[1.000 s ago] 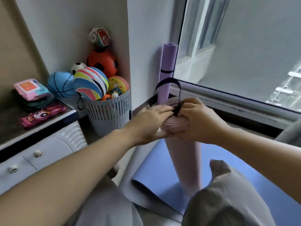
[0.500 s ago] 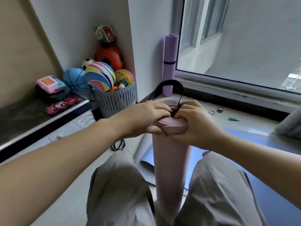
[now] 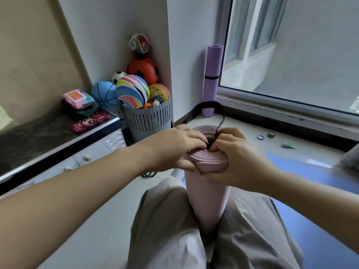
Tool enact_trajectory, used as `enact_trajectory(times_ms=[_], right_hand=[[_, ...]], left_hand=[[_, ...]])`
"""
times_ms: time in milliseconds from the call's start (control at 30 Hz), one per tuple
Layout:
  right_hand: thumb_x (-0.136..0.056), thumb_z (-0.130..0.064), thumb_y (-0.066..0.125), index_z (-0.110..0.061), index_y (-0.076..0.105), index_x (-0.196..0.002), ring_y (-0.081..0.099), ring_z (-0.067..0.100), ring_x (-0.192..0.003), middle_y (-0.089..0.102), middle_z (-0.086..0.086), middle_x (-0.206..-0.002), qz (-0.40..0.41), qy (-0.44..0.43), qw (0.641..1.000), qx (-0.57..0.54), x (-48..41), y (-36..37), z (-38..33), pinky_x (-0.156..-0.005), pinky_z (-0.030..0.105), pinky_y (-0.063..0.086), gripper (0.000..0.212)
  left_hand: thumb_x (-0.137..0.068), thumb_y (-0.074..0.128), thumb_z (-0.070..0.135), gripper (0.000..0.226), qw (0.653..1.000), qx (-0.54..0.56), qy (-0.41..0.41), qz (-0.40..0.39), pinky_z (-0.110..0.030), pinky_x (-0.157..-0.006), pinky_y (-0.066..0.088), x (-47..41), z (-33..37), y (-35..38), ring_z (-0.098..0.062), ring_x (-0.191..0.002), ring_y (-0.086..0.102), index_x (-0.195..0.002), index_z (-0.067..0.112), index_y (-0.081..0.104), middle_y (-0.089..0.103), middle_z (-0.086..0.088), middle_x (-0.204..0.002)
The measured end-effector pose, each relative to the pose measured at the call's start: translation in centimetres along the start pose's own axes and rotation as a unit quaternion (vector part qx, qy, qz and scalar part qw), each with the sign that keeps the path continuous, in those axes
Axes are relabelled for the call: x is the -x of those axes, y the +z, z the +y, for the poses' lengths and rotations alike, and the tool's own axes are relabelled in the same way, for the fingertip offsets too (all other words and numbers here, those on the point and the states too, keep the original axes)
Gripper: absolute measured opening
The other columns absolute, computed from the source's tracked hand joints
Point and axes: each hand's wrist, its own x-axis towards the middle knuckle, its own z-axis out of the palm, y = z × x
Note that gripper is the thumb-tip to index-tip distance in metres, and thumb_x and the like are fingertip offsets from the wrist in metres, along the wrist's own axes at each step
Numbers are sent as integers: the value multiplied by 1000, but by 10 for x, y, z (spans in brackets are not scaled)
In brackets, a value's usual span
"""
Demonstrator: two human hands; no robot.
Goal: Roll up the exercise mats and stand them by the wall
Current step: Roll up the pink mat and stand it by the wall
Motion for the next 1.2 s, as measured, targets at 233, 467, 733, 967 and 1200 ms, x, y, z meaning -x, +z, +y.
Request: enact_trajectory(times_ms=[233,467,733,967,1200], right_hand=[[-79,-54,52,-21,71,-86,54,3,-80,62,-8,-88,28,11,997,-73,-19,-40,0,-70,11,38,39],[-81,-33,69,-19,70,-96,54,14,-80,65,-5,-84,-141,-60,988,13,-40,-68,-1,-71,20,41,21],[-78,-27,58,-12,61,-71,40,15,-54,50,0,-55,-229,-109,967,24,-41,-77,-15,-47,19,31,17],[-91,-39,32,-17,43,-68,36,17,-52,43,3,-61,-379,-103,893,220,-43,-95,-37,-48,24,28,34],[-99,-7,31,-10,40,-96,25,14,-56,27,4,-71,-517,-52,768,375,-46,-96,-49,-48,23,20,10]], left_hand=[[-77,62,61,62,1000,-6,16,19,-30,-106,28,-4,4,-15,-9,-120,48,-125,23,63,59,8,-130],[-85,64,11,17,979,21,115,169,-38,-80,54,-11,8,-33,-19,-90,67,-99,10,74,71,-2,-102],[-82,65,20,35,995,91,15,27,-7,-56,39,-4,15,-40,2,-61,54,-108,32,45,56,17,-81],[-94,41,36,18,983,-91,9,-156,-27,-57,36,9,46,-61,-9,-53,41,-81,24,45,40,6,-58],[-101,27,23,31,917,-251,-34,-308,-27,-50,34,5,68,-69,-13,-53,32,-74,14,41,38,0,-65]])
